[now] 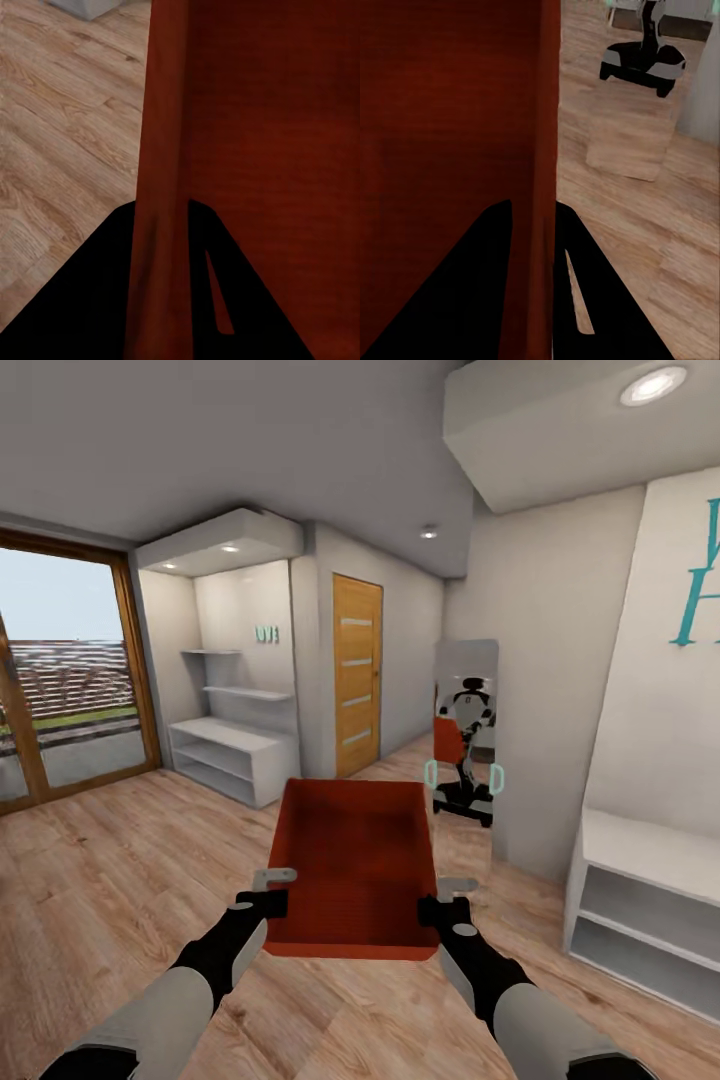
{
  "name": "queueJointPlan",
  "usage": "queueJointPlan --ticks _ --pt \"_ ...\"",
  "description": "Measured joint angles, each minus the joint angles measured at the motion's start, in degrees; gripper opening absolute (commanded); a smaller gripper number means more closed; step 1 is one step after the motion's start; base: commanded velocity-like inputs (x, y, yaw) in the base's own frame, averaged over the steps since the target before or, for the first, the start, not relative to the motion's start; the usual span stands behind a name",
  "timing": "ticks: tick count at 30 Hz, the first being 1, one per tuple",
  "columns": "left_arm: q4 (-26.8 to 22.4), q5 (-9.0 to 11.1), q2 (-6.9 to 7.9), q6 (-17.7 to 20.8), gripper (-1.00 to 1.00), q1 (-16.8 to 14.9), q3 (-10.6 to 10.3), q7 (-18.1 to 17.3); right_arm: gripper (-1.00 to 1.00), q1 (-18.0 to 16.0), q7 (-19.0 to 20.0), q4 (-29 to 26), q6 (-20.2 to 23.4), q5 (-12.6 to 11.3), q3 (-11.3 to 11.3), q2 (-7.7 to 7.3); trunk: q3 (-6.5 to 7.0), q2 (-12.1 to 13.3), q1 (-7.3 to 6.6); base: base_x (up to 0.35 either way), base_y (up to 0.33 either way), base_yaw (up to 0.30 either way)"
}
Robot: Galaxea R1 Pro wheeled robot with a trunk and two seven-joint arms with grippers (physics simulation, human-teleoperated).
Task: Move the two storage containers from the living room to the garage. In the garage, place one container on the floor and stack the other container on top of it (either order is fine).
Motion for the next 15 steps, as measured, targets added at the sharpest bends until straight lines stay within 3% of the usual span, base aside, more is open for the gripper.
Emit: queueJointPlan --ticks 7,15 --pt "0.0 0.0 0.02 0.02 -1.0 0.0 0.02 -0.03 -1.0 0.0 -0.02 0.0 0.02 -0.01 0.01 0.02 0.0 0.0 0.0 0.322 0.0 0.248" --pt "0.01 0.0 0.0 -0.02 -1.0 -0.01 0.05 -0.02 -1.0 0.01 -0.02 -0.1 0.09 0.0 0.04 0.0 0.0 0.0 0.0 0.322 0.0 0.038"
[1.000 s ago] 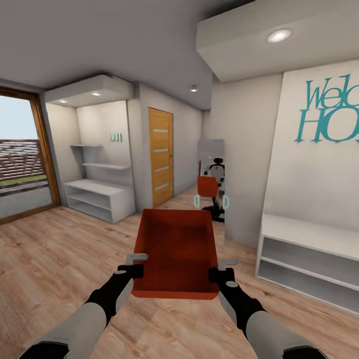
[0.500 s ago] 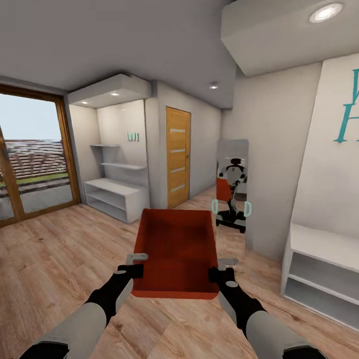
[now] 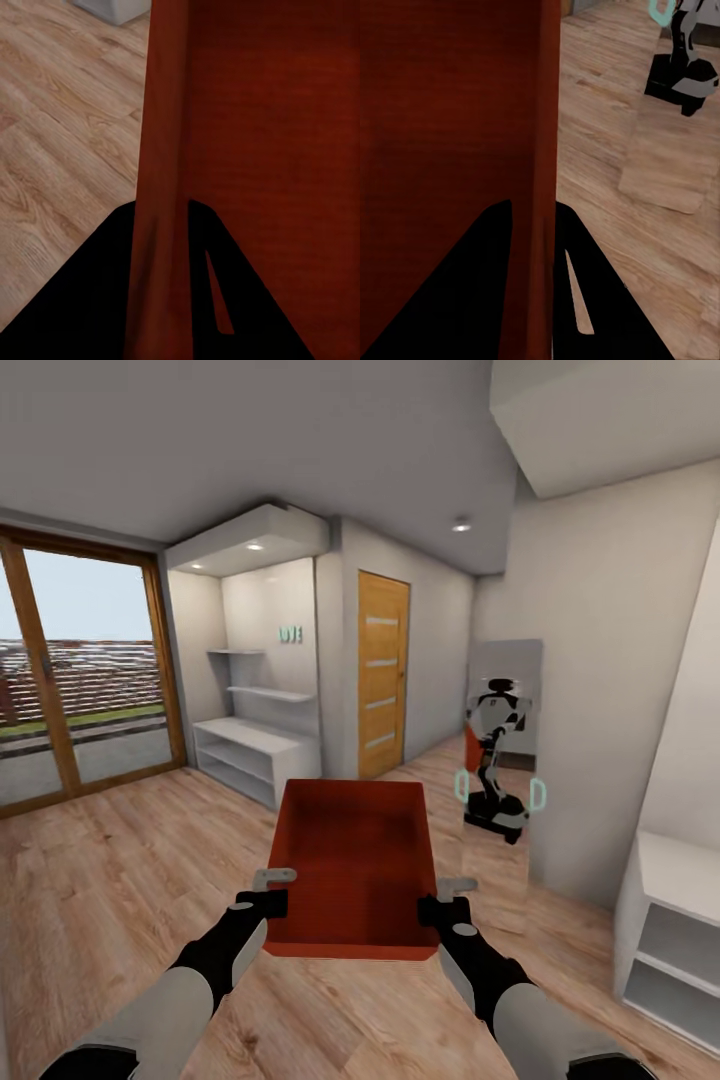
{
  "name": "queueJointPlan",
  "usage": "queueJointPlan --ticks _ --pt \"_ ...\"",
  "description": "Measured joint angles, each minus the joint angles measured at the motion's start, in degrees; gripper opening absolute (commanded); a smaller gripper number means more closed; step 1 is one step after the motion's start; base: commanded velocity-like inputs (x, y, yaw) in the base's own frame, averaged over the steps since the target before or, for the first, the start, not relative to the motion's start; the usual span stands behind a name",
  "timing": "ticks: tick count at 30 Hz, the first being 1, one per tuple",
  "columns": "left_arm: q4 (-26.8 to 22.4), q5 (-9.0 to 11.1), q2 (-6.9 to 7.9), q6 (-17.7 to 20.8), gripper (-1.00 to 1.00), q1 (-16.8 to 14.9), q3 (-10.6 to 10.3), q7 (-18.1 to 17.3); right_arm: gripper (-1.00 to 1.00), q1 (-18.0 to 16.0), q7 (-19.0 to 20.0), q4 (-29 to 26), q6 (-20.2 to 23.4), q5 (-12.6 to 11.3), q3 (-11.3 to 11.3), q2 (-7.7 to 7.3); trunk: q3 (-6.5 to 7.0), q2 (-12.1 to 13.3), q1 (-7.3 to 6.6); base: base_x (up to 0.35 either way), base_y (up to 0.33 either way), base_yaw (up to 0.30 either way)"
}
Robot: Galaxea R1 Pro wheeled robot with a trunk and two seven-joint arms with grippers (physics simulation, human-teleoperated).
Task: Move the two storage containers from the living room to the garage. In the garage, place one container on the floor and stack the other container on top of it (either order is fine).
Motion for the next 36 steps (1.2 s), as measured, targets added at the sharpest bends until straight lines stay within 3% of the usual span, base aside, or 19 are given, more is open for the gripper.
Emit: queueJointPlan --ticks 36 --pt "0.0 0.0 0.0 0.02 -1.0 0.0 0.06 -0.01 -1.0 0.0 0.01 -0.09 0.12 0.08 -0.02 0.01 0.0 0.0 0.0 0.322 0.0 0.0"
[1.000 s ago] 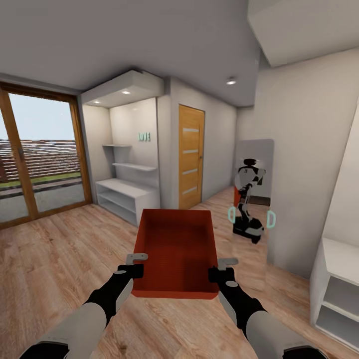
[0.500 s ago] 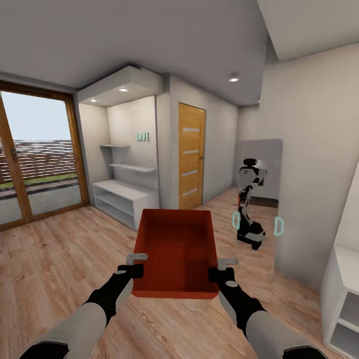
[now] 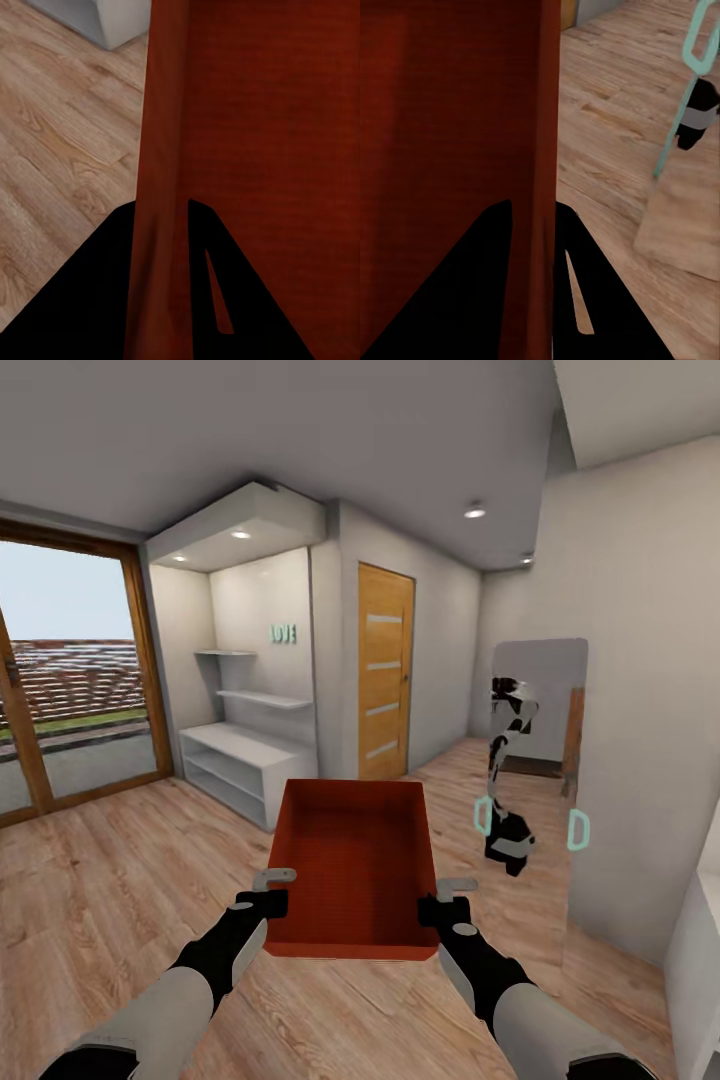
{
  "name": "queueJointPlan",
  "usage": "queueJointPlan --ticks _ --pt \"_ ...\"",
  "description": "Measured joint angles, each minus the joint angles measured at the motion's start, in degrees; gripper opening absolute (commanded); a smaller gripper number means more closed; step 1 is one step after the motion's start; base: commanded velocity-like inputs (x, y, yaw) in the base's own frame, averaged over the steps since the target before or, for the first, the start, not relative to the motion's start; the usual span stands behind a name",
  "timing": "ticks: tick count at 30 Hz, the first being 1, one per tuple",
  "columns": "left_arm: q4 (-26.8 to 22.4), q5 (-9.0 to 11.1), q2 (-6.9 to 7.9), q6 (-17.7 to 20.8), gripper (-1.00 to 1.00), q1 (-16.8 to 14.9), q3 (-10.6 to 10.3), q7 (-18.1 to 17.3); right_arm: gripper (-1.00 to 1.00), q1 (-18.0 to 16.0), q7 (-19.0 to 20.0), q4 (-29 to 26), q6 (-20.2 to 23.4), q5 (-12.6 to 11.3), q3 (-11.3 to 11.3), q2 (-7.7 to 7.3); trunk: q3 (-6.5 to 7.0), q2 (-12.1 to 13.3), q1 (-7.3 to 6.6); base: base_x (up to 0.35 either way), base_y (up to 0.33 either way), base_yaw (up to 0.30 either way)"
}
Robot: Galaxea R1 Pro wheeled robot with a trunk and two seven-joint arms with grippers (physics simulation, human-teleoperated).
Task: Move the two storage containers from the living room to the garage. In the garage, place one container on the floor and stack the other container on top of it (either order is fine).
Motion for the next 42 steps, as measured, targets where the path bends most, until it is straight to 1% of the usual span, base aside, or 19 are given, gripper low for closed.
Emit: queueJointPlan --ticks 42 --pt "0.0 -0.02 0.26 0.06 -1.0 0.0 0.07 -0.36 -1.0 0.0 -0.36 0.04 0.03 0.0 0.07 0.26 0.0 0.0 0.0 0.322 0.0 0.0"
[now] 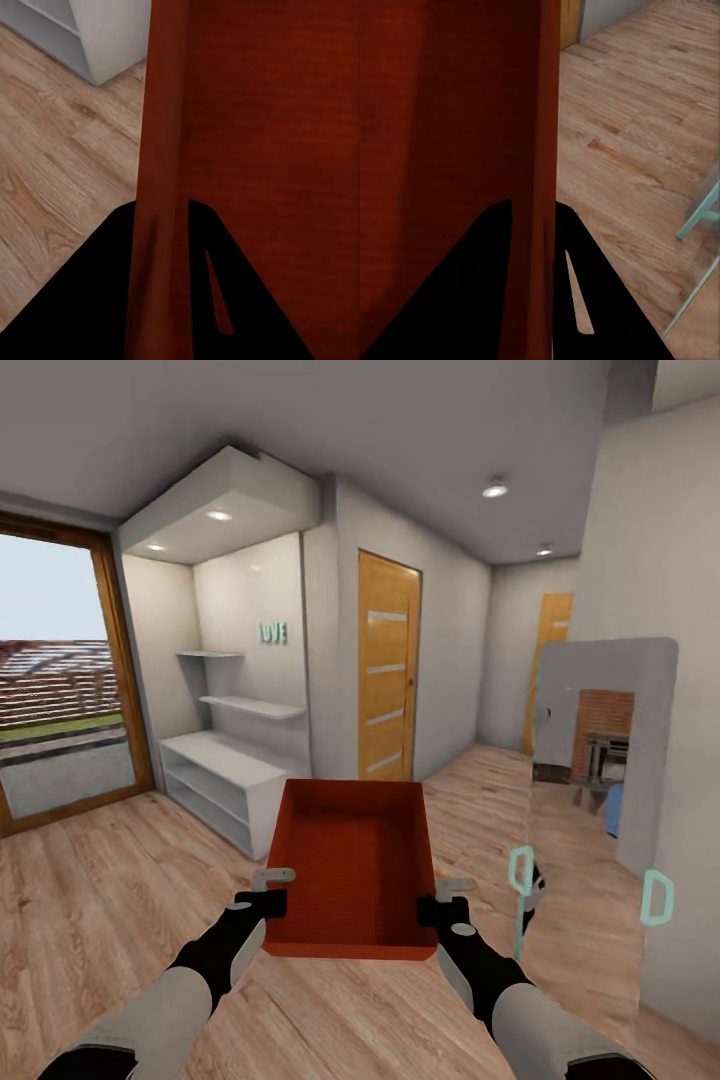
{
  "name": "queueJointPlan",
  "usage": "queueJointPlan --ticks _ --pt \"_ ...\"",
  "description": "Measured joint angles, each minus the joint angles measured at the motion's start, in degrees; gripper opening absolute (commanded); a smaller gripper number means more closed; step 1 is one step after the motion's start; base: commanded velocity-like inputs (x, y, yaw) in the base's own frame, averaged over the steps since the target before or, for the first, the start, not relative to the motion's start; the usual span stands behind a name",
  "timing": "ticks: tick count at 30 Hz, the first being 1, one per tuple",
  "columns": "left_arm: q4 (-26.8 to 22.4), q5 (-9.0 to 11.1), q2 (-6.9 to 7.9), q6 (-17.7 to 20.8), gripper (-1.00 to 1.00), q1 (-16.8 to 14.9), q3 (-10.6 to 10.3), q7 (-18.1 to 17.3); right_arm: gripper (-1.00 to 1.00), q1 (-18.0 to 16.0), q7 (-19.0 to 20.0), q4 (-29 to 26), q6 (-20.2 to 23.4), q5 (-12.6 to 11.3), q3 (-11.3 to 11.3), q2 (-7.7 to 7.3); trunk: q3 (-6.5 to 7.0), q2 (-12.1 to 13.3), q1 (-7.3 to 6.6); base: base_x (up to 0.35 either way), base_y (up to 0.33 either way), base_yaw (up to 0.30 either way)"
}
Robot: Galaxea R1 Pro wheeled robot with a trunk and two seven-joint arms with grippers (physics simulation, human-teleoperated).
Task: Move the two storage containers from the living room to the garage. In the garage, place one container on the floor and stack the other container on top of it (either order is fine).
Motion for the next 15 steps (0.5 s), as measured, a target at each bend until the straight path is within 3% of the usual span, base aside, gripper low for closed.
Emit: queueJointPlan --ticks 15 --pt "0.01 0.01 -0.4 -0.33 -1.0 0.0 0.03 0.52 -1.0 0.0 0.43 -0.3 -0.04 -0.01 0.07 -0.39 0.0 0.0 0.0 0.322 0.0 0.0"
